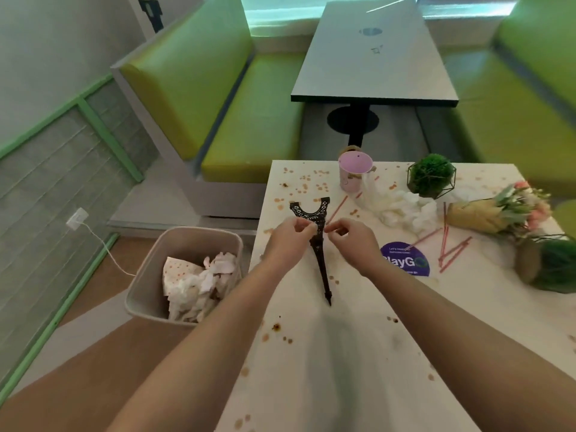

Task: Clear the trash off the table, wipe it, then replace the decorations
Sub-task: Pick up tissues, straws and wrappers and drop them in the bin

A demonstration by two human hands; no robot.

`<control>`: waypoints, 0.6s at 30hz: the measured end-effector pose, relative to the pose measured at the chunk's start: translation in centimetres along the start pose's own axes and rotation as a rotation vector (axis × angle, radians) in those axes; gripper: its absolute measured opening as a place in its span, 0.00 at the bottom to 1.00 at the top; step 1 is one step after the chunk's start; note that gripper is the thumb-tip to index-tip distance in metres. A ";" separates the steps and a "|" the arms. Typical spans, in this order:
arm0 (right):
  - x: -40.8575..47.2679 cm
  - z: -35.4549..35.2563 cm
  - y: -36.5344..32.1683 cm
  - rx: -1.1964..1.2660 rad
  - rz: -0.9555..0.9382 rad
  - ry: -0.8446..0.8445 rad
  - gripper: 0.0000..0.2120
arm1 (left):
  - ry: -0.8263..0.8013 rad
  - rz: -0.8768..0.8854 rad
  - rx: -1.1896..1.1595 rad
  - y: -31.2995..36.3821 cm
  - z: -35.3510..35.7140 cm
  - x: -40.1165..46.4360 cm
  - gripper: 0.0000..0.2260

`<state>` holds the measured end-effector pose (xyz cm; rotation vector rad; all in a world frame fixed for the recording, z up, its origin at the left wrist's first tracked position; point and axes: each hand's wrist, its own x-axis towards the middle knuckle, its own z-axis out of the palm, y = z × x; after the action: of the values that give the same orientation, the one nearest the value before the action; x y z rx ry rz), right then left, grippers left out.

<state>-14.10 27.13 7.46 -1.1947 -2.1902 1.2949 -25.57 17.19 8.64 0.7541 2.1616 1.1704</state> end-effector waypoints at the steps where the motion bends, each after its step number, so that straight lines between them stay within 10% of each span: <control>1: 0.3 -1.2 1.0 -0.009 0.022 0.017 0.07 | -0.024 0.006 0.011 0.7 1.4 0.2 0.05; 18: 3.5 -16.0 19.8 -0.115 0.409 0.170 0.06 | -0.285 -0.043 0.456 5.0 23.4 4.8 0.09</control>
<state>3.74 43.58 -1.02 -1.7989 -1.9860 1.1670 -11.42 35.60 1.20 0.9906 2.2027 0.5058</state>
